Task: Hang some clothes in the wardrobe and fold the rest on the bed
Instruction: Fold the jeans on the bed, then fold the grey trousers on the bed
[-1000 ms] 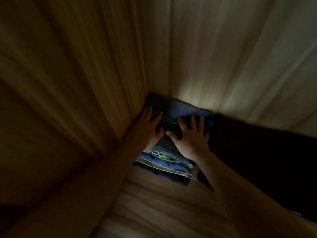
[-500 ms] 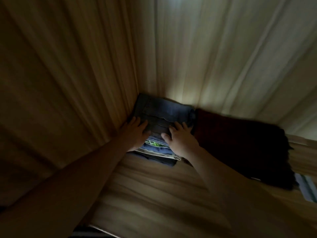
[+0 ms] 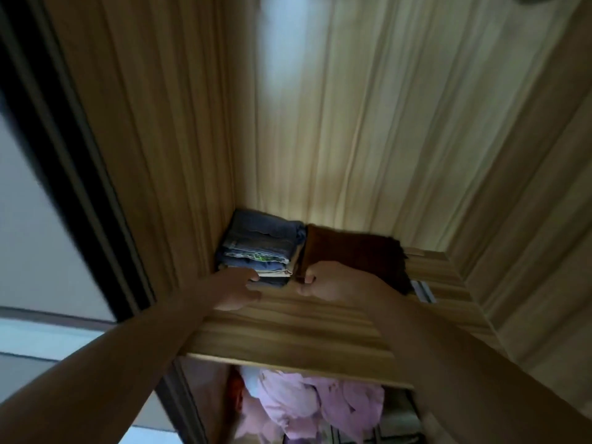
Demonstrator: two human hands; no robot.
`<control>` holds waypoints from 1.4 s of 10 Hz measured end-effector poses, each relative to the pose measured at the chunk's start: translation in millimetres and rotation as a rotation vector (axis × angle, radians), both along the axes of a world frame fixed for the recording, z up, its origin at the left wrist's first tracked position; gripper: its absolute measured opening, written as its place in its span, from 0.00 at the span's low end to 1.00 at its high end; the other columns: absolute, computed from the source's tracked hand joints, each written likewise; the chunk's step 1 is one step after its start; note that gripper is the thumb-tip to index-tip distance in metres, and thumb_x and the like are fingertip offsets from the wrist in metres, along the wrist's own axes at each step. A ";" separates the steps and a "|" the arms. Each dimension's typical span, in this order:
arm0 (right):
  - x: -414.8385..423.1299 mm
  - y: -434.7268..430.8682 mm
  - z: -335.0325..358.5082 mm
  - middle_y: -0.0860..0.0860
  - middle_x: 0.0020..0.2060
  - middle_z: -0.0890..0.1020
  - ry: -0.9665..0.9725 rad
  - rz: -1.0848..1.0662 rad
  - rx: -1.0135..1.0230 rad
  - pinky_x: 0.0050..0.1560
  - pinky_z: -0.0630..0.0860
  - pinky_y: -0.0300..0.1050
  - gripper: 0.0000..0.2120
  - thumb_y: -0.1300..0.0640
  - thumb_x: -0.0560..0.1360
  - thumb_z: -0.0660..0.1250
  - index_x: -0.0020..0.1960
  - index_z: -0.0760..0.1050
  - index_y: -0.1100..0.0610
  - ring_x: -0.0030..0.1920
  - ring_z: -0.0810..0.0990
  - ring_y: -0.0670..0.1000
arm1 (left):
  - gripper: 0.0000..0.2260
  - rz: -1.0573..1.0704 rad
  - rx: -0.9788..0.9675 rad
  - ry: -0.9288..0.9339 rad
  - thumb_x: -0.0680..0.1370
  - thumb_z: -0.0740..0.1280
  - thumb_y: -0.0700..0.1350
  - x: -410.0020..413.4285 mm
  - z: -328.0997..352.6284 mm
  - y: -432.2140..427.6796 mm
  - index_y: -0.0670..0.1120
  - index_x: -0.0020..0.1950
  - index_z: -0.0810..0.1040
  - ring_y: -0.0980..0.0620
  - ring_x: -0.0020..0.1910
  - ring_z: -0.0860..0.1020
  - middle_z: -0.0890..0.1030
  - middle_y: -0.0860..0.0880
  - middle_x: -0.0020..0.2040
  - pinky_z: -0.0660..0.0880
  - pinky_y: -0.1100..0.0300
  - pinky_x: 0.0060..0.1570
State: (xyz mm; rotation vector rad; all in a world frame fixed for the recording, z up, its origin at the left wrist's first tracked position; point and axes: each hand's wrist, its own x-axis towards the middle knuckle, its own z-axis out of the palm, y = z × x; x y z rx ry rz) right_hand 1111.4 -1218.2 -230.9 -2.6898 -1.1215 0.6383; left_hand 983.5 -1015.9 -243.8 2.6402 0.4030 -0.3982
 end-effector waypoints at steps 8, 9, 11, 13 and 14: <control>-411.0 191.5 70.2 0.49 0.61 0.77 0.013 0.642 0.012 0.59 0.74 0.48 0.19 0.39 0.78 0.66 0.61 0.77 0.51 0.59 0.77 0.52 | 0.15 0.792 0.242 0.132 0.81 0.63 0.55 -565.5 47.5 108.1 0.48 0.62 0.79 0.51 0.53 0.76 0.80 0.48 0.61 0.72 0.59 0.52; -467.8 240.1 64.9 0.50 0.61 0.79 0.003 0.753 0.016 0.56 0.74 0.49 0.18 0.40 0.79 0.66 0.61 0.77 0.51 0.57 0.77 0.52 | 0.20 0.931 0.197 0.193 0.82 0.61 0.56 -641.4 37.1 121.2 0.46 0.67 0.77 0.48 0.62 0.76 0.78 0.47 0.64 0.73 0.56 0.58; -587.8 350.1 40.3 0.48 0.55 0.79 0.054 1.008 -0.005 0.52 0.75 0.45 0.17 0.40 0.78 0.66 0.61 0.77 0.49 0.53 0.79 0.49 | 0.21 1.314 0.091 0.147 0.81 0.63 0.56 -770.1 20.8 133.0 0.49 0.71 0.75 0.47 0.63 0.76 0.77 0.47 0.66 0.73 0.57 0.57; -745.6 466.9 20.1 0.49 0.63 0.79 0.010 1.334 -0.052 0.55 0.75 0.45 0.17 0.40 0.78 0.67 0.62 0.77 0.48 0.55 0.77 0.49 | 0.18 1.715 0.024 0.034 0.79 0.67 0.50 -902.3 11.4 131.2 0.48 0.67 0.78 0.46 0.63 0.78 0.79 0.47 0.65 0.76 0.55 0.59; -832.3 506.4 18.0 0.50 0.64 0.79 -0.015 1.522 -0.058 0.56 0.74 0.44 0.17 0.40 0.78 0.68 0.63 0.77 0.47 0.56 0.76 0.49 | 0.15 1.839 0.087 0.064 0.79 0.66 0.50 -951.9 12.6 118.0 0.46 0.64 0.78 0.43 0.60 0.79 0.81 0.46 0.60 0.76 0.54 0.53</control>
